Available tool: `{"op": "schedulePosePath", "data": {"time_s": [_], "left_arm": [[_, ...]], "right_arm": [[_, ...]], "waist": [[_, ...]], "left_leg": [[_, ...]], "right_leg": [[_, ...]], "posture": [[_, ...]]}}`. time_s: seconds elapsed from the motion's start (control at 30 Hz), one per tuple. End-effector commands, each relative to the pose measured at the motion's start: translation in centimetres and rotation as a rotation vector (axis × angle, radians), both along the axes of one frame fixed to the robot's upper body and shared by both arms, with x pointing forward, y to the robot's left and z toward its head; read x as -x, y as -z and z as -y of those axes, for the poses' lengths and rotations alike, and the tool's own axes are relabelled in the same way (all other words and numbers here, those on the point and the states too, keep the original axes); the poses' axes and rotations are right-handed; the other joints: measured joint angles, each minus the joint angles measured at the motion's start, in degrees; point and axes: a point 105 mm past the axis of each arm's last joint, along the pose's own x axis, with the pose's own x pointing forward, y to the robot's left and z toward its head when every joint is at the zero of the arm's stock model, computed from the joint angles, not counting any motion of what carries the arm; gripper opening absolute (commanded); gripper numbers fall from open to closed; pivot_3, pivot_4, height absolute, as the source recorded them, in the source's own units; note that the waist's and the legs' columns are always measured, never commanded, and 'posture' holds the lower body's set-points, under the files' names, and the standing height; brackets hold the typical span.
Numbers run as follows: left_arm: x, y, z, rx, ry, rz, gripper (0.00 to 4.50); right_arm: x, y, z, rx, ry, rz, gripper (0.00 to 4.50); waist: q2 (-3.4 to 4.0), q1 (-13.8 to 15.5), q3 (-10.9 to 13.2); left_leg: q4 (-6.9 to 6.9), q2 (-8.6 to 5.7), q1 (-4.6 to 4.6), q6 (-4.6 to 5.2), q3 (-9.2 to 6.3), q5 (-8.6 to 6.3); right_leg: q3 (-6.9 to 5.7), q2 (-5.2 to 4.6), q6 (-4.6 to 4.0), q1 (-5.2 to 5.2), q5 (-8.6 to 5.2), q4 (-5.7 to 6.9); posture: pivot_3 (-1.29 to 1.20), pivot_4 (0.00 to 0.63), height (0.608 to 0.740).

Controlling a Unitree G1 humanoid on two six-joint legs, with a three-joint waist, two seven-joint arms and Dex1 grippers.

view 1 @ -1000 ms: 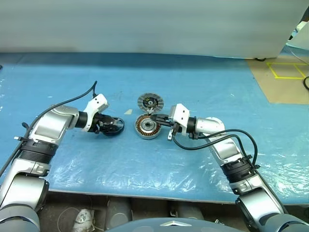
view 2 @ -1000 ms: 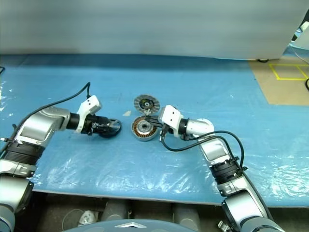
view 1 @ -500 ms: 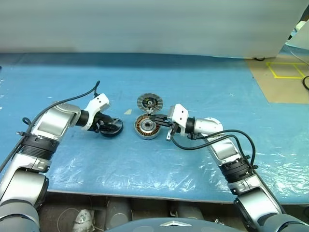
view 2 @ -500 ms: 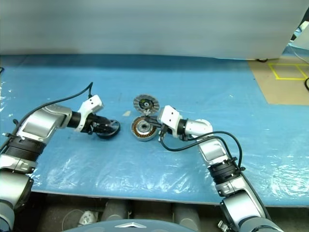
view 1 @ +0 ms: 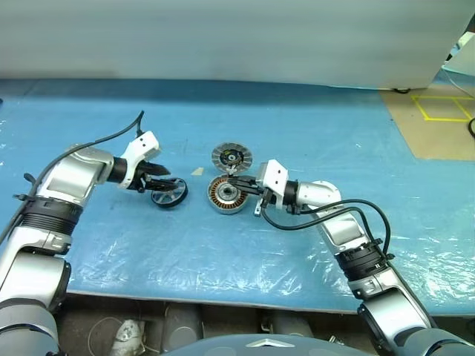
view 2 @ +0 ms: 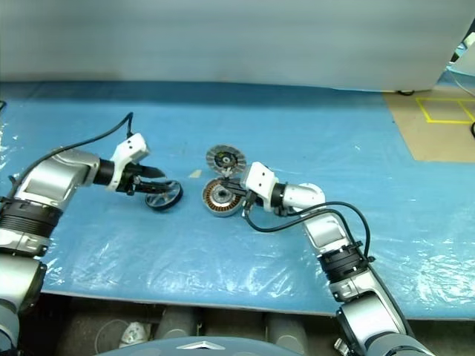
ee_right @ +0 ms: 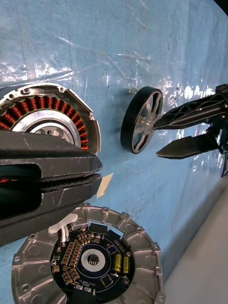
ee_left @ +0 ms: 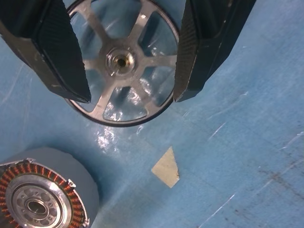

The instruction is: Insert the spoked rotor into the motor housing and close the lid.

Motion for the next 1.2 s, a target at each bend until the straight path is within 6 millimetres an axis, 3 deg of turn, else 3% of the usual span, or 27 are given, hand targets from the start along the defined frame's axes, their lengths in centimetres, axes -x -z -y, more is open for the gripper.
{"op": "schedulePosePath", "data": {"time_s": [0.03, 0.4, 0.5, 0.6, 0.9, 1.2], "left_arm": [[-0.4, -1.7, -0.4, -0.006, 0.021, 0.057, 2.92], [-0.5, -1.1, -1.2, -0.092, 0.084, 0.081, 2.92], [-1.0, -1.2, -1.5, -0.114, 0.069, 0.112, 3.52], [-1.8, -1.5, -1.4, -0.132, 0.048, 0.158, 4.46], [-1.0, -1.7, 0.1, -0.086, 0.158, 0.137, 4.46], [0.1, -1.4, 0.2, -0.109, 0.260, 0.090, 4.46]], "right_arm": [[0.2, -0.8, -0.4, -0.017, -0.015, 0.035, 0.00], [0.3, -0.5, -0.3, -0.015, -0.010, 0.021, 0.00], [0.3, -0.4, -0.2, -0.012, -0.008, 0.018, 0.00], [0.3, -0.3, -0.3, -0.010, -0.009, 0.015, 0.00], [0.4, -0.1, -0.5, -0.011, -0.009, 0.007, 0.00], [0.4, 0.3, -0.3, -0.005, 0.000, 0.002, 0.00]], "waist": [[0.00, 0.06, 0.00], [0.00, 0.07, 0.00], [0.00, 0.09, 0.00], [0.00, 0.15, 0.00], [0.00, 0.07, 0.00], [0.00, 0.17, 0.00]], "left_leg": [[0.00, 0.00, -0.01, 0.00, -0.01, 0.00], [0.03, 0.00, -0.02, 0.00, -0.02, 0.00], [0.04, 0.00, -0.02, 0.00, -0.02, 0.00], [0.04, 0.00, -0.03, 0.00, -0.03, 0.00], [0.09, 0.01, -0.04, 0.00, -0.05, 0.00], [0.09, 0.01, -0.04, 0.00, -0.05, 0.00]], "right_leg": [[-0.01, -0.01, 0.00, 0.00, 0.00, 0.00], [-0.02, -0.01, 0.01, 0.00, 0.01, 0.02], [-0.02, -0.01, 0.01, 0.00, 0.01, 0.03], [-0.03, -0.01, 0.01, 0.00, 0.01, 0.03], [-0.03, -0.01, 0.01, 0.00, 0.01, 0.09], [-0.04, -0.01, 0.01, 0.00, 0.00, 0.10]], "posture": [[0.00, 0.150, 0.740], [0.00, 0.150, 0.740], [0.00, 0.150, 0.740], [0.00, 0.150, 0.740], [0.00, 0.150, 0.740], [0.00, 0.150, 0.740]]}}
